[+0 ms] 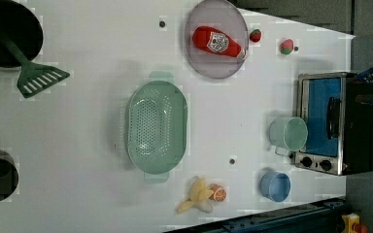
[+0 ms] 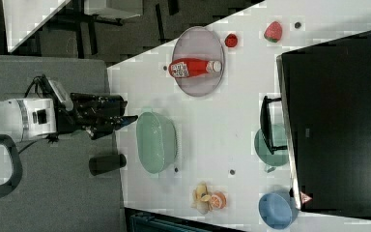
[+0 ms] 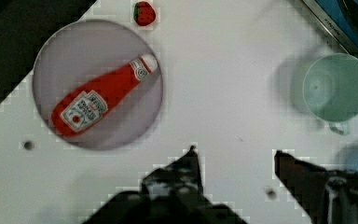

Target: Drag strainer left to right.

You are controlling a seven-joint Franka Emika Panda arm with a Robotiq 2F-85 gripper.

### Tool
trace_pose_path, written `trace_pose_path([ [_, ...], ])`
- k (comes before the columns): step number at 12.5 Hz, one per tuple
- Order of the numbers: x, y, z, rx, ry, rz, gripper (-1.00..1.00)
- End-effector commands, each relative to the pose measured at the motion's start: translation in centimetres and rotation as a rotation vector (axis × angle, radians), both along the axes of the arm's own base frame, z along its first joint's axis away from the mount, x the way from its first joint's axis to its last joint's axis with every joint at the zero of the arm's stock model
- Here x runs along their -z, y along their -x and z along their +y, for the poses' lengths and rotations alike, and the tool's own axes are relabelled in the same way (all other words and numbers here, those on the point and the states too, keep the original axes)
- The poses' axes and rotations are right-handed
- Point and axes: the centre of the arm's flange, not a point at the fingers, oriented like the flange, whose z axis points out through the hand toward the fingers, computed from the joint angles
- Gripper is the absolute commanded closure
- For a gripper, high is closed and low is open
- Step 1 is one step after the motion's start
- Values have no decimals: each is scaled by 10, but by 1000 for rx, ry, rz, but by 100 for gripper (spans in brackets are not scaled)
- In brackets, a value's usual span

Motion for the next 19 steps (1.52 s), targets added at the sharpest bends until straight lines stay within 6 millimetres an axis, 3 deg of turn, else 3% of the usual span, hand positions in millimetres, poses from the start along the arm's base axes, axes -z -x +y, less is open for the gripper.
trace_pose_path([
  [1, -99, 140, -26, 137, -13, -21, -59],
  [3, -99, 141, -24, 133, -13, -21, -100],
  [5, -96, 134, -4, 99, -31, -33, -100],
  [8, -72, 109, 74, 8, -42, -35, -100],
  [15, 64, 83, 269, 373, 30, 77, -100],
  [17, 109, 83, 308, 514, 22, 99, -100],
  [19, 157, 83, 330, 612, 4, 130, -100],
])
